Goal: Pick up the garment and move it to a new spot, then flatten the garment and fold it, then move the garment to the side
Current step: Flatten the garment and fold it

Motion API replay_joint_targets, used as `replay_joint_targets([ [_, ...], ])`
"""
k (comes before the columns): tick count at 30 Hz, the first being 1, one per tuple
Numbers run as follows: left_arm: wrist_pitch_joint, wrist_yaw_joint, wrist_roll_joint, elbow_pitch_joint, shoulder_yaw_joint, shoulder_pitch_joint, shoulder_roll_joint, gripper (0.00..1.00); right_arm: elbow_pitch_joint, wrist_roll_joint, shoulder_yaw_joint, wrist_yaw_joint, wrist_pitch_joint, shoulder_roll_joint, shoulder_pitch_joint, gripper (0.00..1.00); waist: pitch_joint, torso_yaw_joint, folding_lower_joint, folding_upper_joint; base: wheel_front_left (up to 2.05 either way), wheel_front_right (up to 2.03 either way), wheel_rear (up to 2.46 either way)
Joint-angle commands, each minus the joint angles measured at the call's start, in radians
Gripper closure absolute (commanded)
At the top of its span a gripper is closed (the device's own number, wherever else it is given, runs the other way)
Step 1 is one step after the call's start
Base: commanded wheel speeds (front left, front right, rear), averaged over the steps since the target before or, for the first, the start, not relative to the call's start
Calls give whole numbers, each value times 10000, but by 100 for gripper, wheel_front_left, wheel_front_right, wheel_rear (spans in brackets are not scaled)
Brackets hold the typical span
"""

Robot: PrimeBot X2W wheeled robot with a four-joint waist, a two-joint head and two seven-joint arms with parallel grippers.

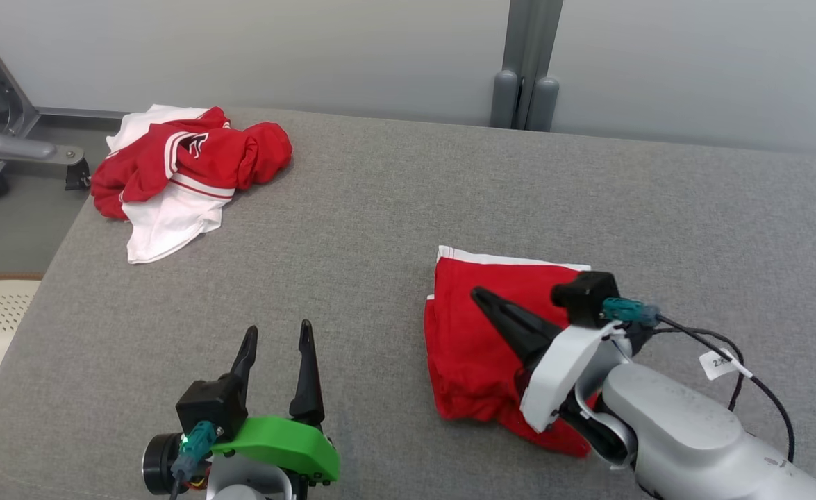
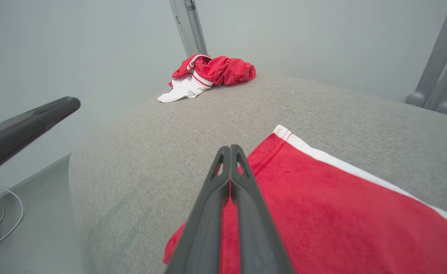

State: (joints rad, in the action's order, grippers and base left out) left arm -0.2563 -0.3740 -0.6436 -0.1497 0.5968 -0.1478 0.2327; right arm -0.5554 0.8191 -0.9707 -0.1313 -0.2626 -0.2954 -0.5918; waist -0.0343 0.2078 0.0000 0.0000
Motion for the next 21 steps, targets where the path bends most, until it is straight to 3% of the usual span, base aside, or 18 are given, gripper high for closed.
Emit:
replay_joint_targets([
  [1, -13, -24, -62, 6, -2, 104, 41, 0, 60, -208, 377, 11, -27, -85, 235, 100, 24, -10, 0, 0, 0, 0, 0],
  [5, -32, 13, -63, 30, -61, 127, 49, 0, 127, -844, 1918, 11, -28, -165, 707, 100, 131, -69, 0, 0, 0, 0, 0],
  [8, -57, 88, -57, 71, -120, 173, 65, 0, 176, -1351, 3157, 11, -30, -36, 1178, 51, 259, -200, 0, 0, 0, 0, 0],
  [10, -71, 186, -56, 55, -182, 176, 65, 0, 161, -1677, 4021, 13, -30, 79, 1517, 0, 334, -333, 0, 0, 0, 0, 0],
  [16, -90, 450, 134, -102, -426, 236, -87, 0, 474, -3232, 6377, 11, -29, 688, 2533, 0, 566, -887, 0, 0, 0, 0, 0],
  [21, -88, 662, 446, -172, -863, 443, -217, 0, 1318, -4699, 7691, 11, -30, 1312, 3436, 0, 720, -1355, 0, 0, 0, 0, 0],
])
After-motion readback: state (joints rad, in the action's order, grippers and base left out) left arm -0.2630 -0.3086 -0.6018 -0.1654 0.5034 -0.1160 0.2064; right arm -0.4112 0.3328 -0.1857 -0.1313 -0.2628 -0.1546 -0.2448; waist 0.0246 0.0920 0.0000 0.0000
